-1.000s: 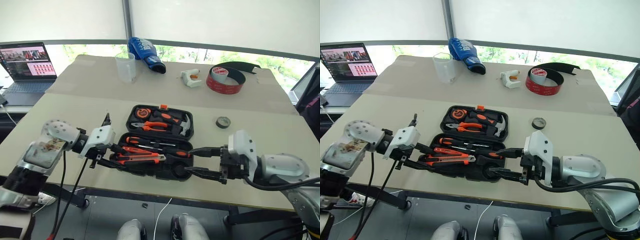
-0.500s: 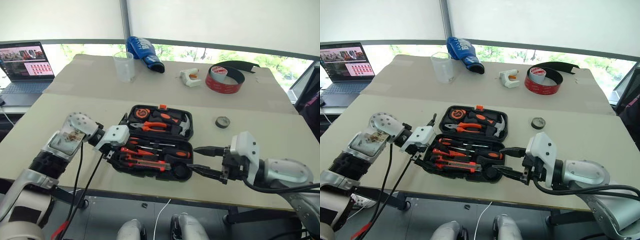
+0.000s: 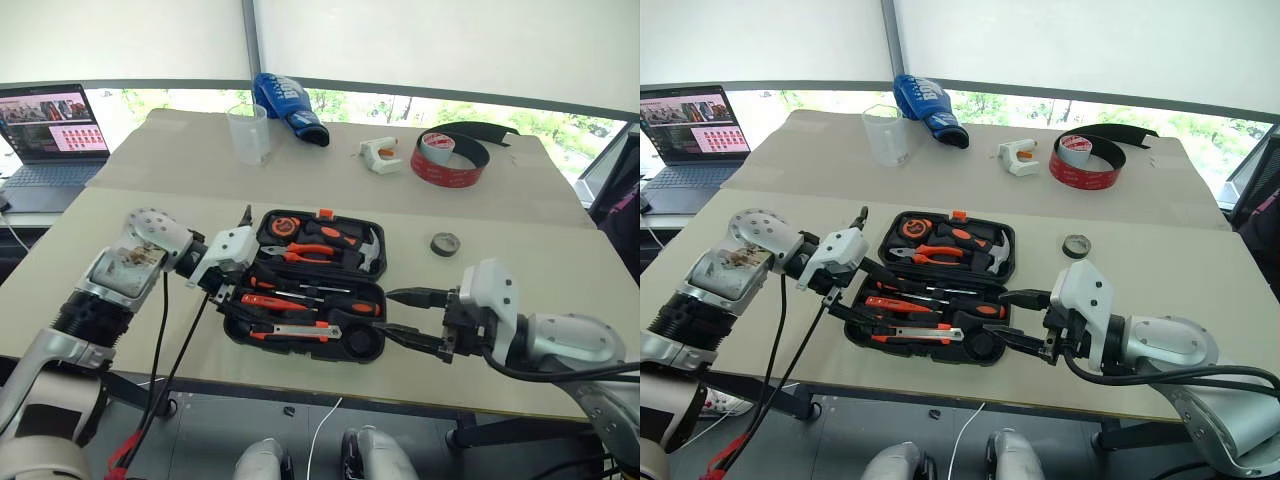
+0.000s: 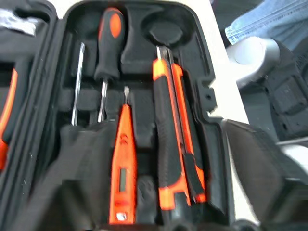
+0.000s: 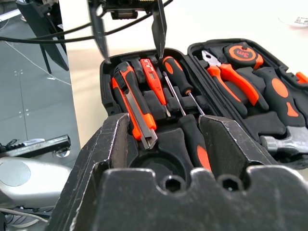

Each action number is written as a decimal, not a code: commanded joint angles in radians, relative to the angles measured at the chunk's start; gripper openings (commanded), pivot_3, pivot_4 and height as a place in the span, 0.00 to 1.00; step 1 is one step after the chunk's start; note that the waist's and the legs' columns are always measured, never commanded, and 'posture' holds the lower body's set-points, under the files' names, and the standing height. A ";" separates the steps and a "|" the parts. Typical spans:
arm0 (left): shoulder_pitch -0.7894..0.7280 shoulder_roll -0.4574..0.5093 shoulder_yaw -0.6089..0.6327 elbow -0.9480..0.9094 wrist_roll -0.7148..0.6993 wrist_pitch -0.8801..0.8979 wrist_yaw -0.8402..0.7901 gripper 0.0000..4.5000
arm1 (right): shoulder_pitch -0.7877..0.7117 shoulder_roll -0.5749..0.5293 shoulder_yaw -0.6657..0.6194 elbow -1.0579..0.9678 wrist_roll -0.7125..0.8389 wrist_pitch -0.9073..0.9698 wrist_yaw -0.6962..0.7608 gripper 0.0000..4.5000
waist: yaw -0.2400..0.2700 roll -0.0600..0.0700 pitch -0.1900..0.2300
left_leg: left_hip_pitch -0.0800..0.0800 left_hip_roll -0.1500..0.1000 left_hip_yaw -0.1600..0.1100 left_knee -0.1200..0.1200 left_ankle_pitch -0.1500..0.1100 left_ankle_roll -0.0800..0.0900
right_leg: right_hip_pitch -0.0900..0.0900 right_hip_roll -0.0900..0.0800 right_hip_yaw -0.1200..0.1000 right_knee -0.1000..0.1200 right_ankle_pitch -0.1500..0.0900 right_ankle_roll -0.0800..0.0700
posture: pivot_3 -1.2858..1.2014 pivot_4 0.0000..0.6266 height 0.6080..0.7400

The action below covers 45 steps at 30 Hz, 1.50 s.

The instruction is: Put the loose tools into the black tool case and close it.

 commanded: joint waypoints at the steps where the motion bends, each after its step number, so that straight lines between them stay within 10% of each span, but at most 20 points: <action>1: 0.025 -0.010 0.021 -0.024 0.023 -0.043 -0.004 0.47 | -0.019 -0.002 -0.006 -0.010 0.020 0.004 0.005 0.73 | 0.000 0.000 0.000 | 0.000 0.000 0.000 0.000 0.000 0.000 | 0.000 0.000 0.000 0.000 0.000 0.000 | 0.52 0.24 0.92; 7: 0.062 -0.040 0.002 -0.022 0.088 -0.117 0.010 0.01 | -0.023 -0.007 -0.016 -0.009 0.031 0.010 0.007 0.73 | 0.002 0.000 0.000 | 0.000 0.000 0.000 0.001 0.000 0.000 | 0.000 0.000 0.000 0.000 0.000 0.000 | 0.52 0.24 0.92; 23: 0.096 -0.008 -0.045 0.094 0.255 -0.369 -0.013 0.01 | -0.005 0.005 -0.038 -0.025 0.064 0.027 -0.041 0.73 | 0.001 0.000 -0.001 | 0.002 0.000 -0.001 0.001 0.000 0.001 | 0.002 -0.001 0.000 0.001 0.000 0.000 | 0.52 0.24 0.92; 37: -0.009 -0.062 0.019 0.008 -0.002 -0.012 -0.017 0.01 | 0.013 0.022 -0.027 0.001 0.032 -0.004 -0.032 0.73 | 0.002 0.000 -0.001 | 0.000 0.001 -0.001 0.001 0.000 0.001 | 0.001 0.000 0.000 0.001 0.000 0.000 | 0.52 0.24 0.92; 45: -0.005 -0.106 -0.002 0.048 0.094 -0.079 0.003 0.01 | 0.015 0.033 -0.020 0.004 0.020 -0.010 -0.032 0.73 | -0.002 0.000 -0.001 | 0.000 -0.001 -0.001 0.001 -0.001 0.002 | 0.001 0.000 0.001 0.000 0.000 0.001 | 0.52 0.24 0.92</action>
